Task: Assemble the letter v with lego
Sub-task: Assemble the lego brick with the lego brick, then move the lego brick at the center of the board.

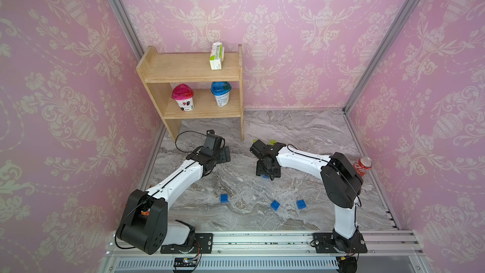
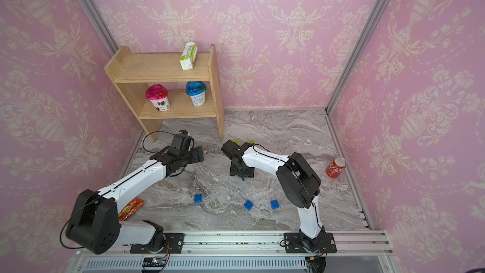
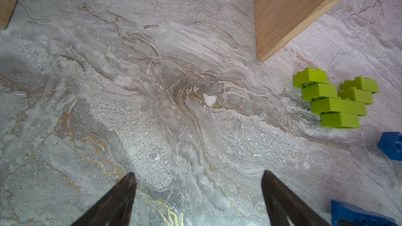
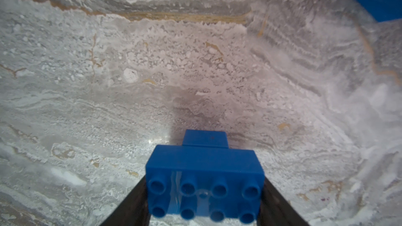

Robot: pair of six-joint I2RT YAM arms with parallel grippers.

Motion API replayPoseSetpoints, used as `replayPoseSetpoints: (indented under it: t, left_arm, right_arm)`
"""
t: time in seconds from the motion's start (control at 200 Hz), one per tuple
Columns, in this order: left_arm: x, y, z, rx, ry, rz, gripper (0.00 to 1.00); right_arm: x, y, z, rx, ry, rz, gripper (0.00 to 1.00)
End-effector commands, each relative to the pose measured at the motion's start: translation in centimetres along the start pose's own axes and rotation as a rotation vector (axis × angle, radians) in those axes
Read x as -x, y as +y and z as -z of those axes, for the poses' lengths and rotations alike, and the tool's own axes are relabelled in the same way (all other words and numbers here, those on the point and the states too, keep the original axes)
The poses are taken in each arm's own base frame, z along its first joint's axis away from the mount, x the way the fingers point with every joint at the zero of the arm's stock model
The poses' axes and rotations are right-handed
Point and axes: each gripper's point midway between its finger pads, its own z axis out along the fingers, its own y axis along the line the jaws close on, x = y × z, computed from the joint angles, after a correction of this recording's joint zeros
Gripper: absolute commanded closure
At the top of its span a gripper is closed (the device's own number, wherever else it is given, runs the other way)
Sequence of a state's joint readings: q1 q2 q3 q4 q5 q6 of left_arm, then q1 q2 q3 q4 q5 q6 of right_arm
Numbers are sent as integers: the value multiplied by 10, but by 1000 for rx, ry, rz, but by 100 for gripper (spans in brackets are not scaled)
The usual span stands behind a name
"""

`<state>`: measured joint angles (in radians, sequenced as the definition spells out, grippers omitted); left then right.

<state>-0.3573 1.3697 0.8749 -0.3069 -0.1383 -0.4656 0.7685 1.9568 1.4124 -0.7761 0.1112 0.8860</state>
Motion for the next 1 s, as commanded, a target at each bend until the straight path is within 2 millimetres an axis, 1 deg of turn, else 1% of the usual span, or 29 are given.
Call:
replayPoseSetpoints:
  t: [0.0, 0.155, 0.215, 0.305, 0.375, 0.445, 0.55, 0.63, 0.746, 0.851, 0.881, 0.911, 0.996]
  left_arm:
    - [8, -3, 2, 14, -17, 8, 9]
    - [9, -4, 1, 15, -18, 4, 9]
    - [9, -6, 1, 13, -16, 2, 9]
    - [10, -8, 1, 11, -17, -8, 9]
    - [11, -9, 2, 11, -21, -10, 9]
    - [11, -9, 3, 11, -22, -12, 9]
    - [12, -8, 3, 19, -20, -31, 8]
    - [14, -5, 4, 38, -14, -57, 7]
    - [17, -3, 9, 52, -17, -74, 7]
    - [14, -2, 10, 46, -18, -68, 7]
    - [14, -3, 10, 44, -15, -67, 7]
    - [13, -3, 9, 42, -12, -65, 7]
    - [10, -3, 7, 39, -4, -63, 7]
  right_arm:
    - [-25, -28, -15, -118, 114, 34, 63]
    - [-32, -28, -18, -111, 140, 35, 63]
    - [-34, -26, -22, -105, 155, 52, 63]
    - [-35, -31, -31, -128, 191, 68, 63]
    - [-32, -33, -35, -143, 194, 78, 63]
    - [-25, -26, -29, -130, 155, 108, 62]
    - [-8, -3, -15, -68, 79, 162, 60]
    - [4, 12, -12, -27, 45, 196, 59]
    - [11, 22, -13, -33, 40, 235, 57]
    - [14, 21, -17, -66, 45, 229, 55]
    - [15, 22, -18, -66, 43, 225, 53]
    - [15, 25, -17, -56, 42, 223, 49]
    - [17, 27, -12, -52, 33, 222, 31]
